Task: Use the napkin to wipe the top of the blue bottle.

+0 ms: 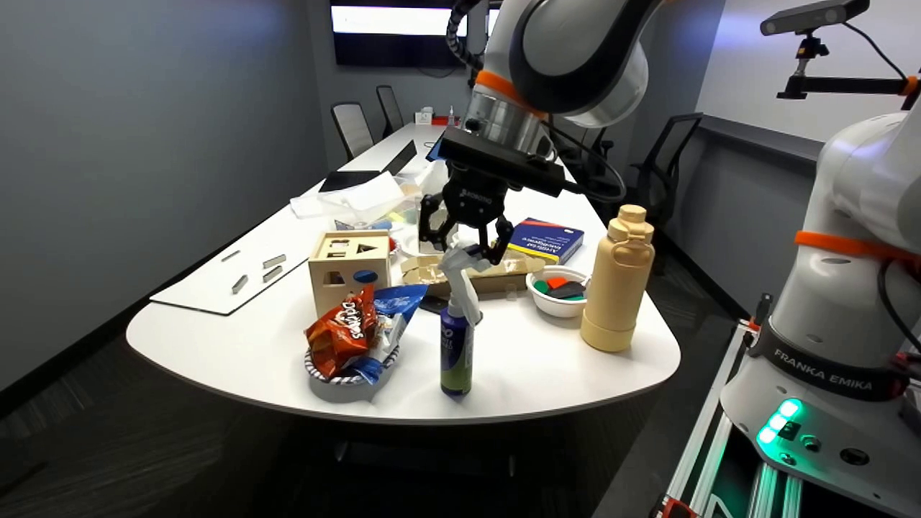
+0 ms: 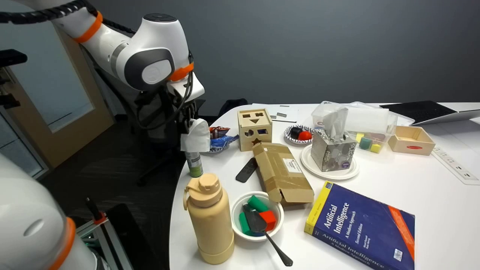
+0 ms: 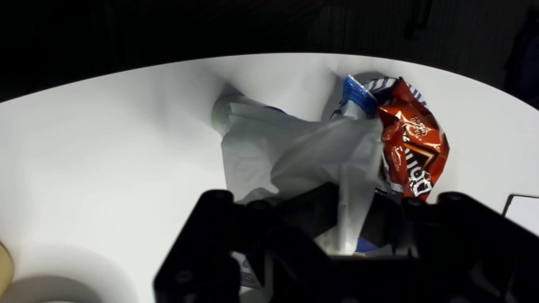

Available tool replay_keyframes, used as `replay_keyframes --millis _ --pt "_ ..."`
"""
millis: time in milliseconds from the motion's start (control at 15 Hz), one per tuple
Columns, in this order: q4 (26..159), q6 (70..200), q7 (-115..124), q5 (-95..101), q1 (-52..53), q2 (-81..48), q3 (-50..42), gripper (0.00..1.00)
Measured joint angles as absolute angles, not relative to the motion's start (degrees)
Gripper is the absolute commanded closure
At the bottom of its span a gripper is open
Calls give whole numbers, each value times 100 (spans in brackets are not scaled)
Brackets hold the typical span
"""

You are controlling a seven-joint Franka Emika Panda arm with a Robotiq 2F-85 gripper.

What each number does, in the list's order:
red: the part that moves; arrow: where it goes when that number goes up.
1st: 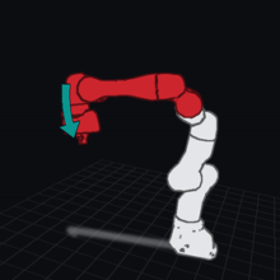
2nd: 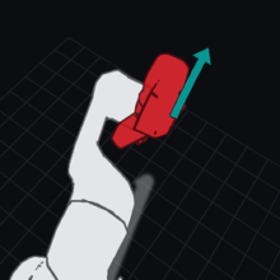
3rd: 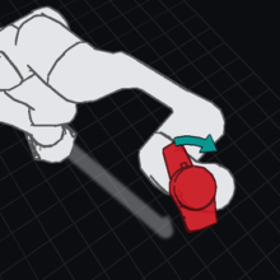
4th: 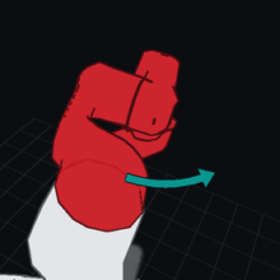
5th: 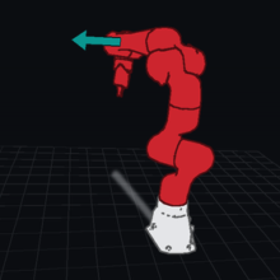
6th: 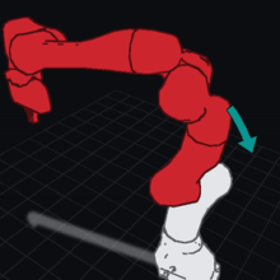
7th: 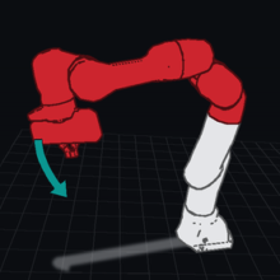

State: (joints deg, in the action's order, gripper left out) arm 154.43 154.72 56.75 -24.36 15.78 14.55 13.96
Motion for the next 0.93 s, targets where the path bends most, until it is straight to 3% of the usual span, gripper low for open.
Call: replay_keyframes --millis 933 --pt "15321 15471 5675 -2365 1530 1010 1396 100"
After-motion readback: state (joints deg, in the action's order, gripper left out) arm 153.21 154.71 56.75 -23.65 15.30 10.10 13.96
